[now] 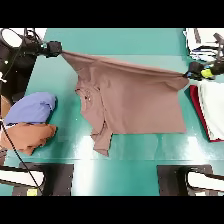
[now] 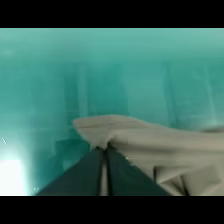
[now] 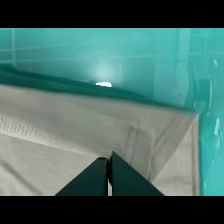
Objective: Fold the shirts.
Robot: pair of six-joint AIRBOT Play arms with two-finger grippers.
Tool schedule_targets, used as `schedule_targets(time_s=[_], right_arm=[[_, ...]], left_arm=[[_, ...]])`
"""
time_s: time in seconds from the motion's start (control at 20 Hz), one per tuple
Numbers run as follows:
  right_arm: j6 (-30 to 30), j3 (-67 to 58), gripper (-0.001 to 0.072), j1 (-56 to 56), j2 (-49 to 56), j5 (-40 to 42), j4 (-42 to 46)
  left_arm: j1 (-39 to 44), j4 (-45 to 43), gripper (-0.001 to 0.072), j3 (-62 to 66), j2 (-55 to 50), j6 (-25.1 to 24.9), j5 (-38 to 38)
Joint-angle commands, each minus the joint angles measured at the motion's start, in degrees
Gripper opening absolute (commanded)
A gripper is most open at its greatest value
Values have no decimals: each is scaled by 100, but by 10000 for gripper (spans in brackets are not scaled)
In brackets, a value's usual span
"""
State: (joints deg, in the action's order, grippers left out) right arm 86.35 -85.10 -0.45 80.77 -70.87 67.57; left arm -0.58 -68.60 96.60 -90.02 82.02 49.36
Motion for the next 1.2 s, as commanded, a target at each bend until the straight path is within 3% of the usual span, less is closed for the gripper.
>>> schedule_targets(time_s=[0.0, 0.05, 0.25, 0.35, 0.55, 0.8, 1.0, 1.15], right_arm=[[-2, -494, 321, 127, 601, 232, -59], [-4, -682, 421, 114, 632, 57, -46], [-140, -619, 415, 81, 164, -260, -2], [-140, -70, 412, 81, -323, -210, -2], [-138, 1119, 412, 79, -1281, -50, 2], [-136, 2129, 412, 81, -2173, 378, -7], [-133, 2485, 412, 81, -2520, 378, -11], [-133, 2485, 412, 81, -2614, 339, -11]], left_arm=[[-98, 37, 578, 57, -197, 72, 72], [-203, 39, 626, 144, -175, 203, 376], [-575, 28, 625, 249, 151, 280, 2015], [-527, 26, 625, -184, 516, 153, 2369], [170, 26, 625, -2232, 1744, 195, 1976], [1631, 315, 625, -4916, 3091, 903, 1167], [2634, 951, 625, -5801, 3191, 975, 527], [3397, 1010, 624, -6013, 3167, 1320, -273]])
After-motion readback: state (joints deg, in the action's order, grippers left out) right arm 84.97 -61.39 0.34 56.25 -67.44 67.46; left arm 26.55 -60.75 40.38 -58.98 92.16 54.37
